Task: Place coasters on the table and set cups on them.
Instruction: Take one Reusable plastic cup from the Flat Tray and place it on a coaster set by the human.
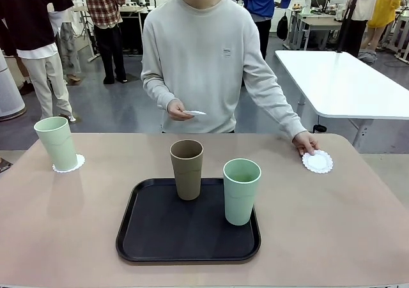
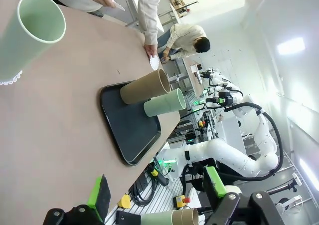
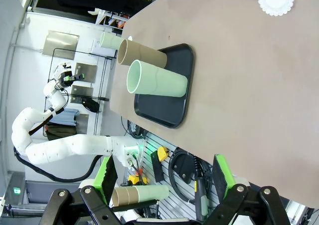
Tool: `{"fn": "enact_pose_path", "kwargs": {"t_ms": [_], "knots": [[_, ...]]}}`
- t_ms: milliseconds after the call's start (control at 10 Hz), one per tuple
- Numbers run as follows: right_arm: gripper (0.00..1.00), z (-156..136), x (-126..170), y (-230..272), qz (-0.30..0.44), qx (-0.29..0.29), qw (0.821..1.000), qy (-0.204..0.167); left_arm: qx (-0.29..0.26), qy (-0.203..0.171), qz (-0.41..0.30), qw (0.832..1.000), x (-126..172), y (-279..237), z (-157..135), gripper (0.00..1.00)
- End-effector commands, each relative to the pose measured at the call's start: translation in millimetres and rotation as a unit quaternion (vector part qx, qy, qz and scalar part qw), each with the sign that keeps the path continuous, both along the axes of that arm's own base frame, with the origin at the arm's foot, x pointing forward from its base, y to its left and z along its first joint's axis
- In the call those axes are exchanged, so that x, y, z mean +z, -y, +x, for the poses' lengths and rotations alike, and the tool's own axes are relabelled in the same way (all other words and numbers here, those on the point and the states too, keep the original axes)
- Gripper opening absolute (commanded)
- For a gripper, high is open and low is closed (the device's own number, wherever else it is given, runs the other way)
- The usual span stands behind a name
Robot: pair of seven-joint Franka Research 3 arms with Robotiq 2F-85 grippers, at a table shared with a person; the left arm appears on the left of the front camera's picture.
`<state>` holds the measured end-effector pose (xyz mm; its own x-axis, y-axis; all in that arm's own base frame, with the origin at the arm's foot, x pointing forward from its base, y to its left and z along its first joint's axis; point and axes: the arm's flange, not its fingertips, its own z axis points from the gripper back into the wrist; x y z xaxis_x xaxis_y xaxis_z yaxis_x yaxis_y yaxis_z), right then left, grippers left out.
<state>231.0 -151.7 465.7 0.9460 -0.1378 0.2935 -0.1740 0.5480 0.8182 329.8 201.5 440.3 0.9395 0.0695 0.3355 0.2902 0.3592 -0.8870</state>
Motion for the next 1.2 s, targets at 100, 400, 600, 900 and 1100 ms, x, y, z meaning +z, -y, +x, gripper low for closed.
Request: {"fn": "enact_pose_path", "kwargs": {"t_ms": [100, 400, 600, 900, 1100], "knots": [[1.0, 0.2, -0.6, 0.2, 0.003, 0.002, 1.0, 0.001, 0.004, 0.0, -0.004, 1.0, 1.1, -0.8, 0.0, 1.0], [1.0, 0.2, -0.6, 0.2, 0.003, 0.002, 1.0, 0.001, 0.004, 0.0, -0.004, 1.0, 1.1, -0.8, 0.0, 1.0], [1.0, 0.2, -0.6, 0.2, 0.003, 0.002, 1.0, 0.001, 0.004, 0.0, -0.004, 1.0, 1.1, -0.8, 0.0, 1.0], [1.0, 0.2, -0.6, 0.2, 0.003, 0.002, 1.0, 0.001, 0.004, 0.0, -0.004, 1.0, 1.1, -0.8, 0.0, 1.0], [1.0, 0.2, -0.6, 0.2, 0.003, 0.002, 1.0, 0.001, 0.004, 0.0, -0.004, 1.0, 1.1, -0.8, 0.0, 1.0]]}}
